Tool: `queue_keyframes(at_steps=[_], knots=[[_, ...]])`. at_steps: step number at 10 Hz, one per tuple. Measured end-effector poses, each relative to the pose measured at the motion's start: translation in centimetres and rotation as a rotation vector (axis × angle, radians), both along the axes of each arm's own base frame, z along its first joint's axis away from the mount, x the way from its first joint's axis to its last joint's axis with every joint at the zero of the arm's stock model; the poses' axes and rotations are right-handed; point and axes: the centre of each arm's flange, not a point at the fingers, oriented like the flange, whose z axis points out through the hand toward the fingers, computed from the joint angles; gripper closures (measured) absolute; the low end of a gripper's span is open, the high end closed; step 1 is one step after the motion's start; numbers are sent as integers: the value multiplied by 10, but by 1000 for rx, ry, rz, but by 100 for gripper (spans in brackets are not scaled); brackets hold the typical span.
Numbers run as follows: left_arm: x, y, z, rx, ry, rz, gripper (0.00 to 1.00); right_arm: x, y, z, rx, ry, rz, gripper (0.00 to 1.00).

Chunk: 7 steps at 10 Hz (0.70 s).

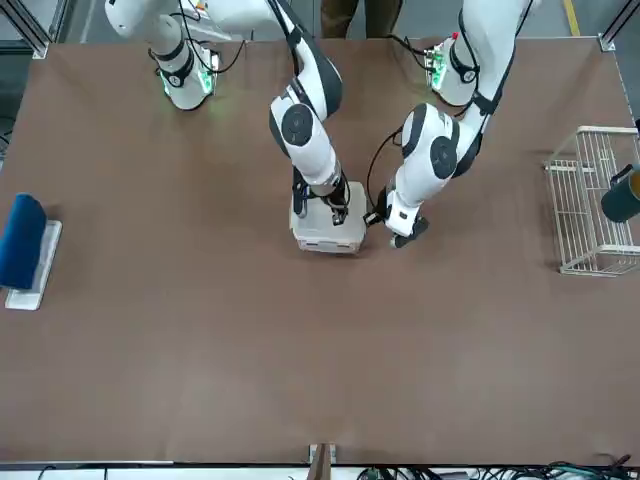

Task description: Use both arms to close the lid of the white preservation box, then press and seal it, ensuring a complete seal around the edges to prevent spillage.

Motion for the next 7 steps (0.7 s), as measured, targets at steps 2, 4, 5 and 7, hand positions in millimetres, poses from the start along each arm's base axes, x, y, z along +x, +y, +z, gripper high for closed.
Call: queue_keyframes(at_steps=[2, 4, 5, 7], knots=[[-1, 0, 0, -1, -8, 1, 99, 0, 0, 0, 0, 0, 0, 98], [-2, 0, -1, -1, -11, 3, 99, 0, 0, 0, 0, 0, 0, 98], [-2, 0, -1, -2, -11, 4, 99, 0, 0, 0, 0, 0, 0, 98], [-2, 0, -1, -6, -7, 13, 99, 0, 0, 0, 0, 0, 0, 98]])
